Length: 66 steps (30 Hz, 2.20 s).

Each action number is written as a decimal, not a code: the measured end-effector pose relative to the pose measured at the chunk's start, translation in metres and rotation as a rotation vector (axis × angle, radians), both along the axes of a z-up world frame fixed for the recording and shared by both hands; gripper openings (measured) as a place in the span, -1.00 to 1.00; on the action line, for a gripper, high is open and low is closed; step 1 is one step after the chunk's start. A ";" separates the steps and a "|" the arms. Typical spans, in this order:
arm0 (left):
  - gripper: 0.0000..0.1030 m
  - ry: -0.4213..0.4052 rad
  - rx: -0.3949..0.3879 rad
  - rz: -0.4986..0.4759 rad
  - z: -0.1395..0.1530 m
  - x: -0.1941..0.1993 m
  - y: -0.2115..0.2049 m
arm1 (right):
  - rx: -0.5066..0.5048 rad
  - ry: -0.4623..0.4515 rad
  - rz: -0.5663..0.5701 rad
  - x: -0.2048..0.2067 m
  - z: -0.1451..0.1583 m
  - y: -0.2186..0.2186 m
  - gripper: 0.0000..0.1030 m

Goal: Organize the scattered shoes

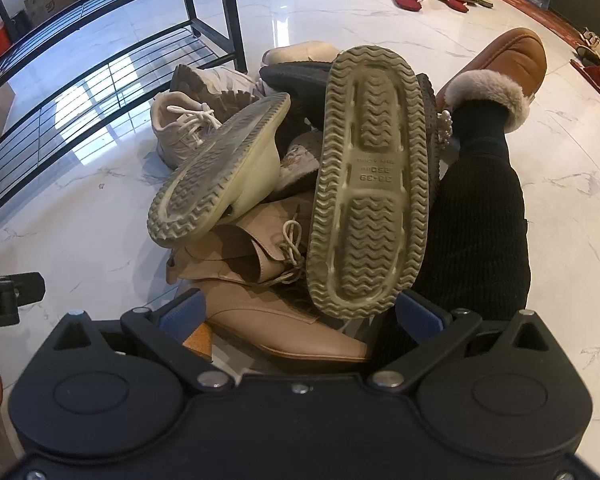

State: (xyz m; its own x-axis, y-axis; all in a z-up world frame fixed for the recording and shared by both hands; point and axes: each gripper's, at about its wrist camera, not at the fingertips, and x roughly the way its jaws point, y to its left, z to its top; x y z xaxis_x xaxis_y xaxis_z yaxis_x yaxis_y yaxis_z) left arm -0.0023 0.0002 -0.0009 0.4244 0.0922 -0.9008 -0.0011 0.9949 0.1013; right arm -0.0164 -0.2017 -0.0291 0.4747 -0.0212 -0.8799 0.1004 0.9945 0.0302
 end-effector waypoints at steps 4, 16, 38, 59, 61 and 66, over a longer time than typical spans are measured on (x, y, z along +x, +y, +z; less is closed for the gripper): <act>0.99 -0.007 -0.002 0.000 0.001 -0.001 0.001 | 0.002 -0.001 -0.002 0.000 0.001 -0.001 1.00; 0.99 -0.019 -0.074 -0.007 -0.001 0.002 0.004 | 0.011 -0.003 -0.003 0.001 0.000 -0.003 1.00; 0.99 -0.154 -0.081 -0.066 -0.008 0.013 -0.016 | 0.057 -0.020 -0.019 0.006 -0.004 -0.019 1.00; 0.99 -0.150 0.021 -0.162 -0.015 0.052 -0.051 | 0.043 -0.106 -0.028 0.011 -0.006 -0.041 1.00; 0.99 -0.181 -0.055 -0.163 -0.017 0.052 -0.049 | 0.024 -0.117 -0.028 0.011 -0.008 -0.041 1.00; 0.99 -0.159 -0.210 -0.169 -0.036 0.064 -0.043 | 0.012 -0.111 -0.010 0.013 -0.012 -0.035 1.00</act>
State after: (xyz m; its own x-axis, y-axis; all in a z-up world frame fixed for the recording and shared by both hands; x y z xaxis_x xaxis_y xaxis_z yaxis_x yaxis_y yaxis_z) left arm 0.0618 -0.0427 -0.0374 0.5548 -0.1727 -0.8138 0.1666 0.9815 -0.0946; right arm -0.0034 -0.2367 -0.0409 0.5694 -0.0161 -0.8219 0.1059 0.9929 0.0539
